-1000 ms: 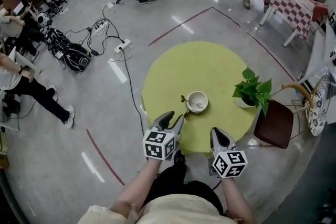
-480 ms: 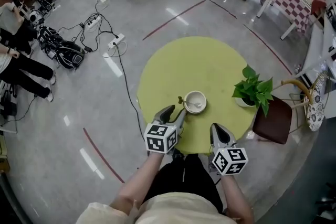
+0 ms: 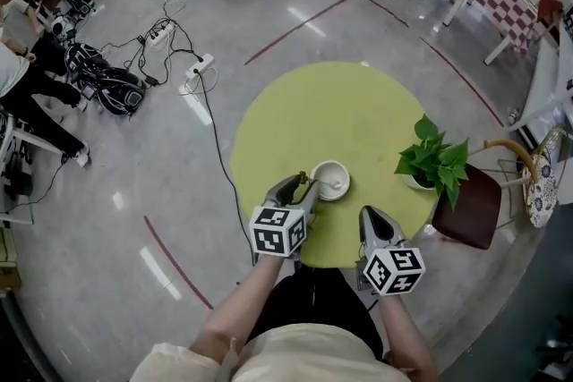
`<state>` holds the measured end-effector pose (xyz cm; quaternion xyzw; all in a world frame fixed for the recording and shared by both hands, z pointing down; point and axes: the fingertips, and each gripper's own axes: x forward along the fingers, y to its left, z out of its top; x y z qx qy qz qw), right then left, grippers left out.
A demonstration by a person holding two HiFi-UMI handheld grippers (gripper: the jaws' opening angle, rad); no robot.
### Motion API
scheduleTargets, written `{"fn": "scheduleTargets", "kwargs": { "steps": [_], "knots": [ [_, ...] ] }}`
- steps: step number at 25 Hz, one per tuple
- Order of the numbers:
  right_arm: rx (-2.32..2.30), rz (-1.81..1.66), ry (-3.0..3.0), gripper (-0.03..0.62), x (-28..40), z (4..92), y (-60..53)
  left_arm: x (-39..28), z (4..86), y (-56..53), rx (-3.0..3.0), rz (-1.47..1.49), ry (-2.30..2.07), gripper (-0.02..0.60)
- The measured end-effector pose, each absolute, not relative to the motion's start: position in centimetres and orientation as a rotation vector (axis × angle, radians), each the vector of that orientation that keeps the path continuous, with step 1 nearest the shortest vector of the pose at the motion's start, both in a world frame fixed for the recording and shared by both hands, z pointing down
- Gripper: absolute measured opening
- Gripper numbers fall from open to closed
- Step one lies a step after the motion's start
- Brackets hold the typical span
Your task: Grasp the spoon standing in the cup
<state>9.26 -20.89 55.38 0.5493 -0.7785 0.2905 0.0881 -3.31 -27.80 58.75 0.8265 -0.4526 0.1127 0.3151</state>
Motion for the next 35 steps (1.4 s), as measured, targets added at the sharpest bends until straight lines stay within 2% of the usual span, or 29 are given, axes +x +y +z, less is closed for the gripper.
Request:
{"fn": "scheduleTargets", "kwargs": {
  "steps": [5,18,35],
  "knots": [
    [1.616,0.878,-2.319,0.002,10.1,55.8,-21.6,-3.0,59.0,-28.6,2.146,0.291,-1.228,0.164],
    [1.554,0.879,-2.364,0.002,10.5,55.3,-22.5,-3.8,58.4,-29.3,2.088,0.269,-1.333,0.067],
    [1.538,0.861,-2.414,0.002,10.6,54.3,-22.3,-4.1,55.7,-29.4,2.123,0.208,-1.38,0.054]
  ]
}}
